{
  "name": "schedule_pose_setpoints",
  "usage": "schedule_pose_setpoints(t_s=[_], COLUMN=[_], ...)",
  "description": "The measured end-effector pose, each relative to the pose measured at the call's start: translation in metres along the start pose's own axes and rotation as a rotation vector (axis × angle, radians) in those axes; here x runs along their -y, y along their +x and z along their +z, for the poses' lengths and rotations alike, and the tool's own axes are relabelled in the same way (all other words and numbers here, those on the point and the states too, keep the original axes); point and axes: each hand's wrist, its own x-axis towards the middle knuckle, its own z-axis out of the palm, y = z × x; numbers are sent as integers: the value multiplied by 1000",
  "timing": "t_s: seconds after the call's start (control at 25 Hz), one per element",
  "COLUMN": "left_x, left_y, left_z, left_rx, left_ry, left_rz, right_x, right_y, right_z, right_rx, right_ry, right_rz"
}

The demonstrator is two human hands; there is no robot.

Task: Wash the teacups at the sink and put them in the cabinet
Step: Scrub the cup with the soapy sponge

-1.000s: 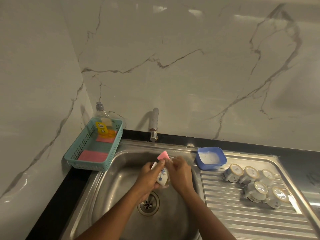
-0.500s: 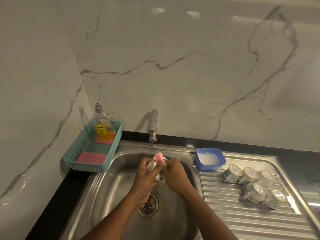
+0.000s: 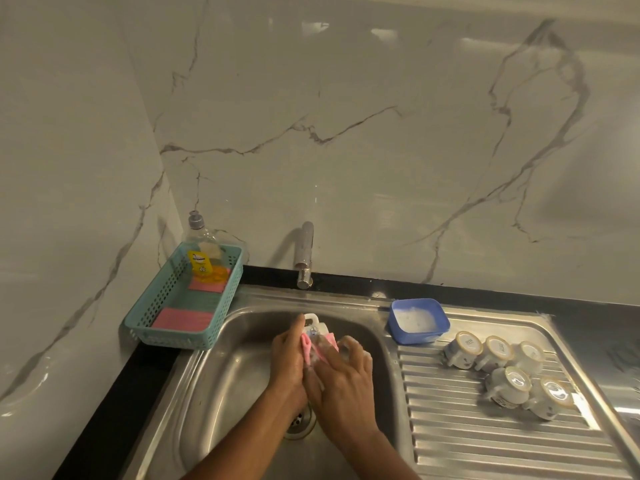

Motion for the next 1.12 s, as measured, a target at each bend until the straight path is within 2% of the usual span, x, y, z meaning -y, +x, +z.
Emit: schedule_pose_setpoints(t_s=[0.08, 0.2, 0.36, 0.44, 0.52, 0.64, 0.8, 0.96, 1.12], left_x=[-1, -8, -17, -19, -26, -36, -24, -10, 1], left_y=[3, 7, 11, 14, 10, 1, 1, 5, 2], left_z=[-1, 1, -3, -6, -7, -1, 9, 9, 7], left_rx=[19, 21, -111, -55, 92, 218, 199, 93, 86], left_ry=[-56, -115, 48, 37, -7, -68, 8, 178, 252], left_rz=[-31, -32, 53, 20, -22, -53, 50, 211, 309], right_x=[2, 11, 34, 36, 29, 10, 9, 42, 14], right_y=[12, 28, 21, 23, 29, 38, 39, 29, 42], right_z=[-1, 2, 1, -7, -14, -15, -5, -5, 8], right_rx=[24, 31, -2, -54, -80, -113, -128, -141, -8], right_ry=[87, 350, 603, 779, 906, 887, 968, 775, 935], right_rz=[35, 328, 410, 472, 572, 662, 919, 705, 934])
